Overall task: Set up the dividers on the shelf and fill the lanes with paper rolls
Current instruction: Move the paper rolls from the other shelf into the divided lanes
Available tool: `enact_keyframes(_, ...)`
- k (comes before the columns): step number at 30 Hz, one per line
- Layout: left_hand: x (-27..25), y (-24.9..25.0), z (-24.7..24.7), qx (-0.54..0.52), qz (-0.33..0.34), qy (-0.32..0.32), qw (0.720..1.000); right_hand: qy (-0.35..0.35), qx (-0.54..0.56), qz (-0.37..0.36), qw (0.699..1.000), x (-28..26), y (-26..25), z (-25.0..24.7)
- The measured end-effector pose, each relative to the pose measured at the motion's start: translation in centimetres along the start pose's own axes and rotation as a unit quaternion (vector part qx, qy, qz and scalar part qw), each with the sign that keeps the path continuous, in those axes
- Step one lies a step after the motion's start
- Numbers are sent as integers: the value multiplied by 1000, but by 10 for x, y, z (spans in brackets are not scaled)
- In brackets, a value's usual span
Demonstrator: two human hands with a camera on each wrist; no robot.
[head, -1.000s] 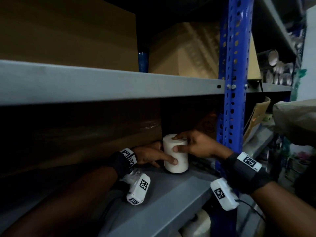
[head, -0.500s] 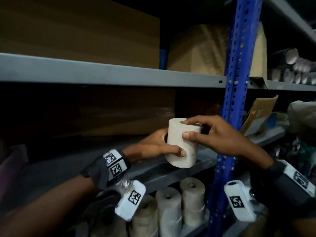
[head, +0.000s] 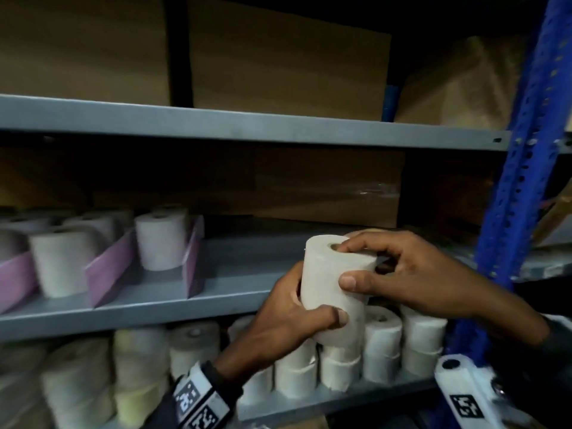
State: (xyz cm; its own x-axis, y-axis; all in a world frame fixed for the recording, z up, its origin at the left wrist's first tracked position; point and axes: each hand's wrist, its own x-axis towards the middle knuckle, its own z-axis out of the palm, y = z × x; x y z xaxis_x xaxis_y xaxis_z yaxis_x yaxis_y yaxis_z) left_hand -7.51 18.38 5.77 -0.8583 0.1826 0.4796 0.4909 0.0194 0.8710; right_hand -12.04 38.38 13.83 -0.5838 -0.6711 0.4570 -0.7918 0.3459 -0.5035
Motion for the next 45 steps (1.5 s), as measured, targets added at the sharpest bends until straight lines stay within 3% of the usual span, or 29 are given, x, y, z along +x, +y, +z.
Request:
enact_keyframes(8,-126,11,-54,43,10,107,993,-63,3,-51,997,1,-82,82)
enact_keyframes(13,-197,20,-86,104,31,184,977,-55,39,-65,996,8,-129,144)
enact_keyframes(17,-238,28,-98,213,49,269,938,-46,-7,-60,997,23,-152,175)
enact_keyframes(20,-253,29,-101,360,54,312,877,-35,-20,-62,997,41,-162,186)
enact_keyframes(24,-259,33,-102,542,85,275,790,-9,-15,-70,997,67,-162,197)
enact_keyframes(29,-244,28,-102,656,-26,171,735,16,-61,-74,995,91,-152,207)
enact_keyframes(37,-212,2,-111,687,-140,139,699,28,-85,-66,994,126,-138,212)
enact_keyframes(45,-188,-25,-131,697,-163,145,683,61,-139,-20,988,156,-122,227)
